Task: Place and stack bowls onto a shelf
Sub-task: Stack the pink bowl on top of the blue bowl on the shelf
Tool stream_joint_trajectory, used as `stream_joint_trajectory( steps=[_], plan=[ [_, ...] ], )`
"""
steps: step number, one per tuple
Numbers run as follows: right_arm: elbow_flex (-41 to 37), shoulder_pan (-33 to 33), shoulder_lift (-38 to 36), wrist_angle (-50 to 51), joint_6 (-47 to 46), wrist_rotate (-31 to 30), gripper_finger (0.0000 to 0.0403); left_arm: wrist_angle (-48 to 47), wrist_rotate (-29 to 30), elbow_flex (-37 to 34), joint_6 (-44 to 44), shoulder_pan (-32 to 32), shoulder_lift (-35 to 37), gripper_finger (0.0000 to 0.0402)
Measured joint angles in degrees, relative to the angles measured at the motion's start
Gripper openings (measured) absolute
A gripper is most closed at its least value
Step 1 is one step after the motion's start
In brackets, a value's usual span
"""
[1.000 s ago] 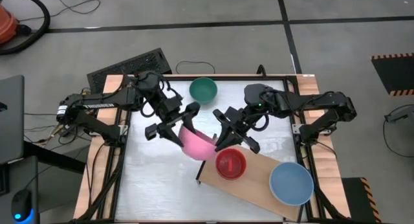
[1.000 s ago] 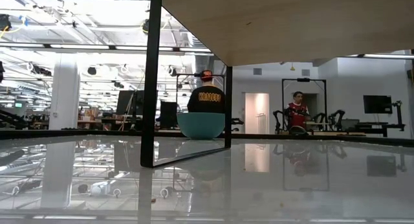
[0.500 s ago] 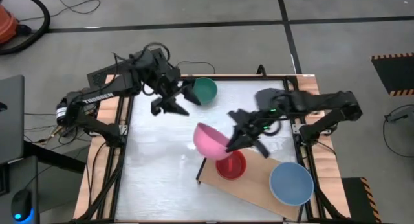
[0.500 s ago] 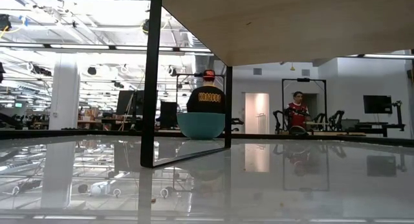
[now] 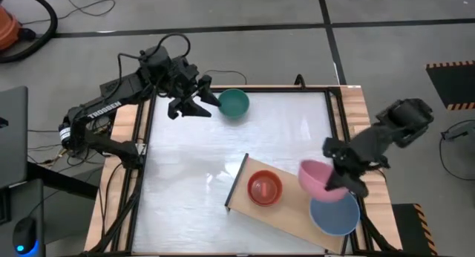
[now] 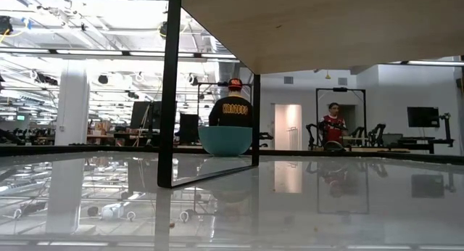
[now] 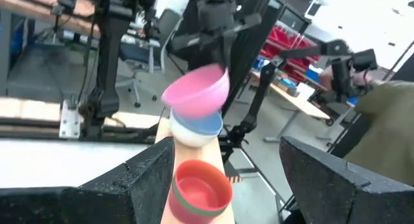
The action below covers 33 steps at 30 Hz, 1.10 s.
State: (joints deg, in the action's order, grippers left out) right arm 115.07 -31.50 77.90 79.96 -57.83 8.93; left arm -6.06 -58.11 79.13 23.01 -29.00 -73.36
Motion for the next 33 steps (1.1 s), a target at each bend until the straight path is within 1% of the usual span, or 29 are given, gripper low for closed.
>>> stream_joint_trajectory(
  steps=[3,6,8,12,17,21,25,29,33],
  plan=[
    [2.37,-2.77,0.03,0.77,-8.12,1.13,0.0031,-2.6,0.08,0.0,-2.38,-0.13,-0.02,0.0263],
    [4.47,-5.11,0.06,0.89,-14.93,0.49,0.0031,-4.74,0.57,0.0,-5.46,-0.13,-0.03,0.0263],
    [4.91,-6.64,0.08,2.03,-17.36,-0.09,0.0031,-5.38,0.8,0.0,-6.66,-0.1,-0.04,0.0263],
    [4.89,-9.16,0.43,9.97,-21.2,0.14,0.0031,-6.68,2.36,0.0,-8.79,-0.1,-0.04,0.0263],
    [4.65,-11.18,2.26,9.05,-18.83,-2.84,0.0031,-9.56,4.17,0.0,-10.68,-0.1,-0.04,0.0263],
    [4.65,-13.07,4.6,10.0,-17.21,-2.68,0.0031,-11.03,5.91,0.0,-11.32,-0.1,-0.06,0.0263],
    [4.56,-15.49,7.05,10.02,-16.3,-2.87,0.0031,-11.45,6.27,0.0,-11.32,-0.1,-0.06,0.0263],
    [4.67,-17.21,8.55,10.03,-17.57,-3.58,0.0031,-11.49,6.31,0.0,-11.32,-0.08,-0.07,0.0263],
    [4.63,-17.95,10.83,10.03,-16.97,-4.29,0.0031,-11.46,6.46,0.0,-11.85,-0.08,-0.06,0.0263]
  ],
)
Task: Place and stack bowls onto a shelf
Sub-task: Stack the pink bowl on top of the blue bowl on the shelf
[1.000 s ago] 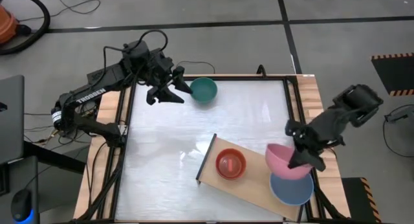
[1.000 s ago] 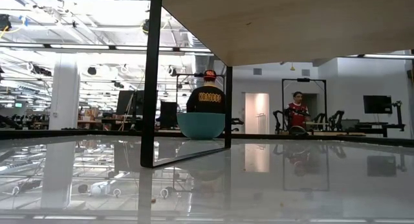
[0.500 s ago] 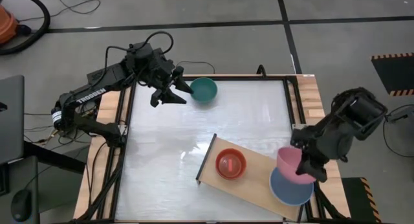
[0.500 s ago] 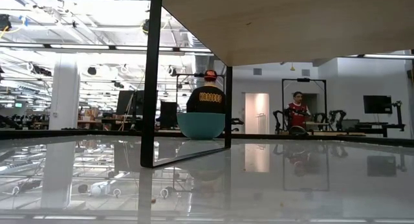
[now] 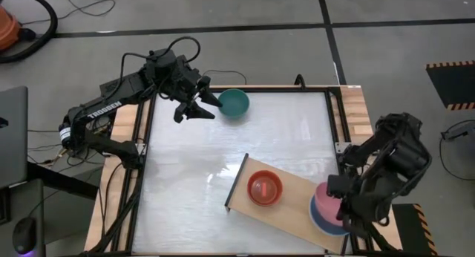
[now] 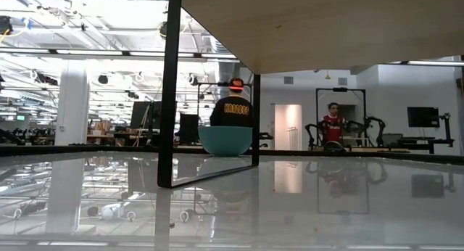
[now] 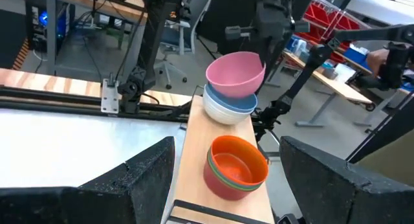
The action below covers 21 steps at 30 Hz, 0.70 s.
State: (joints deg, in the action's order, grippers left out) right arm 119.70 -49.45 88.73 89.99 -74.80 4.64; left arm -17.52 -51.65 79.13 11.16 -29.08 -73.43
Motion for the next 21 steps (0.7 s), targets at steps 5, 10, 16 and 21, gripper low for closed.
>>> stream_joint_trajectory(
  steps=[5,10,16,21],
  plan=[
    [-0.02,0.01,0.85,0.03,-0.65,0.07,0.0031,0.02,1.09,0.0,-0.02,0.0,0.0,0.0263],
    [-0.02,1.35,0.92,0.01,-2.86,0.57,0.0088,0.17,1.46,0.0,-0.29,0.0,0.0,0.0263],
    [-0.02,2.41,0.88,0.01,-3.26,1.36,0.0178,0.22,1.46,0.0,-0.46,0.0,0.0,0.0263],
    [-0.01,2.3,-0.5,-0.53,-7.39,2.36,0.0196,-0.03,1.47,0.0,-0.46,0.0,-0.01,0.0263]
  ],
)
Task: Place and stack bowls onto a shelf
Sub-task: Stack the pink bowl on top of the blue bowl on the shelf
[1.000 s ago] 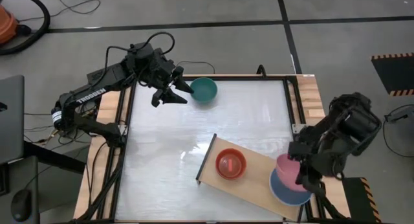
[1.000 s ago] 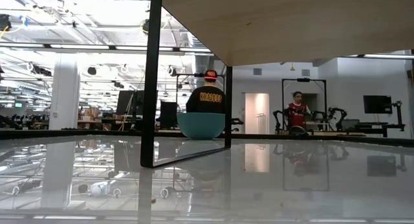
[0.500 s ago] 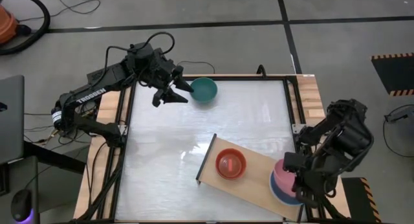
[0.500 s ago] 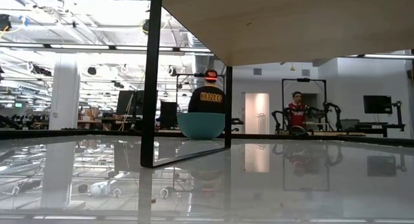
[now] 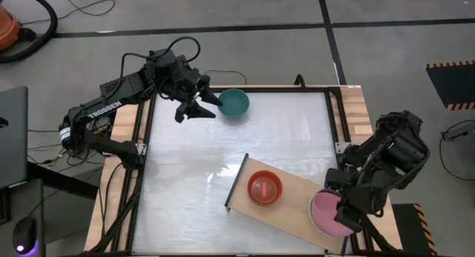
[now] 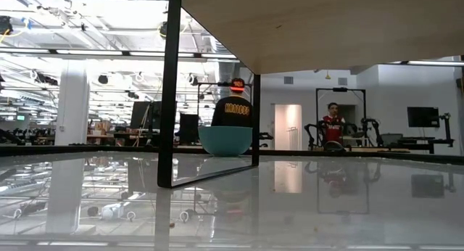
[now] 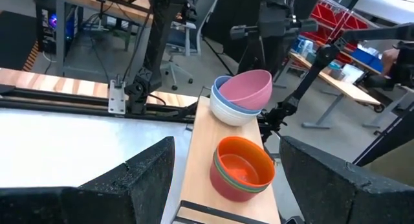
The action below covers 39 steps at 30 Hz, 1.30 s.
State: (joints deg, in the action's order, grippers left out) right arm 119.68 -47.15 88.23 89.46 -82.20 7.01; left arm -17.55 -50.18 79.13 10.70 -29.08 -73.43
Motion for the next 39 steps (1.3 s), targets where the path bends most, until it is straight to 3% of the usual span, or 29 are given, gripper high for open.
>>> stream_joint_trajectory(
  steps=[3,7,8,14,21,25,32,36,39],
  plan=[
    [0.06,-0.79,-0.25,0.49,-2.33,0.0,0.0148,-0.83,0.03,0.0,-0.07,0.0,-0.02,0.0263],
    [0.06,-1.74,1.28,0.5,-3.09,-0.21,0.0034,-3.42,0.3,-0.02,-2.15,0.0,0.01,0.0263],
    [0.06,-2.14,1.93,0.51,-3.31,-0.47,0.002,-4.25,0.58,-0.02,-2.7,0.0,0.01,0.0263],
    [0.06,-2.71,5.74,0.5,-4.41,-0.9,0.0034,-7.21,3.69,-0.04,-3.65,0.02,0.01,0.0263],
    [0.04,-2.74,8.59,0.58,-4.37,-1.0,0.0018,-7.16,3.73,-0.04,-3.67,0.02,-0.01,0.0263],
    [0.01,-2.77,8.22,0.59,-4.39,-1.44,0.0036,-7.19,3.71,-0.04,-3.58,0.02,0.0,0.0263],
    [0.01,-7.3,8.08,0.58,-5.88,-11.48,0.0022,-7.61,3.52,-0.04,-3.58,0.42,0.01,0.0263],
    [0.01,-11.81,8.08,0.56,-13.07,-17.45,0.0017,-7.62,3.51,-0.04,-3.58,0.46,-0.02,0.0263],
    [0.01,-15.18,8.45,0.58,-18.33,-25.33,0.0021,-7.6,3.59,-0.04,-3.84,0.46,-0.01,0.0263]
  ],
)
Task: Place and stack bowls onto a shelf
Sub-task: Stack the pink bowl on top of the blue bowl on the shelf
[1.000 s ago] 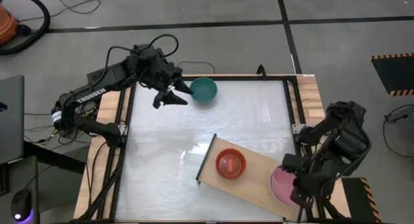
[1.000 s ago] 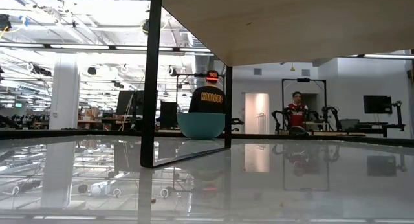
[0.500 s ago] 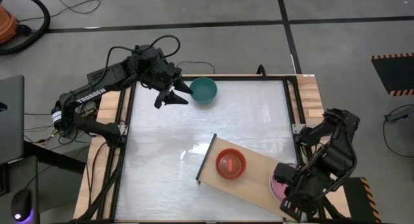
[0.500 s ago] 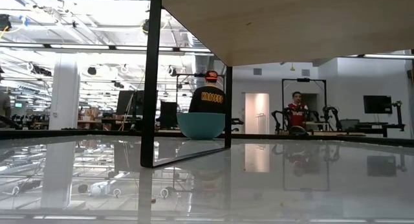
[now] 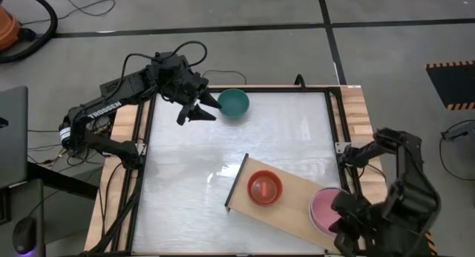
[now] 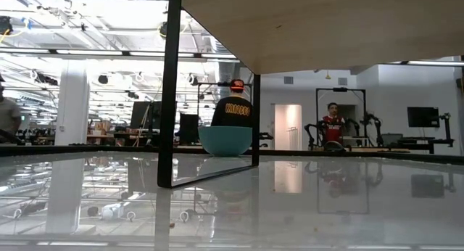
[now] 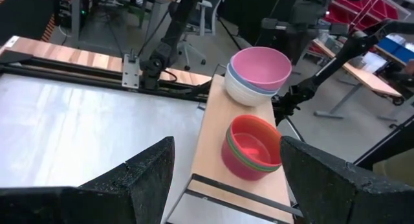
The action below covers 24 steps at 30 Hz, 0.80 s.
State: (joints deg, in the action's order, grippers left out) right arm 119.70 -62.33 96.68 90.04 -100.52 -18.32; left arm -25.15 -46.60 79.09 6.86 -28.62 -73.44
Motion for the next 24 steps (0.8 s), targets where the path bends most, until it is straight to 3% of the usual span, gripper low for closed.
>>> stream_joint_trajectory(
  steps=[3,13,21,24],
  plan=[
    [-1.06,-1.84,0.92,-0.09,-2.36,-4.74,0.0028,0.0,0.9,0.0,-0.21,0.0,0.01,0.0263],
    [-10.95,-2.44,1.24,0.01,-8.88,-1.36,0.0031,0.02,1.23,0.0,-0.16,0.0,-0.01,0.0263],
    [-2.52,-2.45,1.13,-0.09,-8.06,-1.69,0.002,-0.02,0.74,0.0,1.13,0.0,-0.01,0.0263],
    [0.07,-2.89,-0.39,-0.18,-7.72,-6.38,0.0018,-0.01,0.55,0.0,1.22,0.0,-0.01,0.0263]
  ],
)
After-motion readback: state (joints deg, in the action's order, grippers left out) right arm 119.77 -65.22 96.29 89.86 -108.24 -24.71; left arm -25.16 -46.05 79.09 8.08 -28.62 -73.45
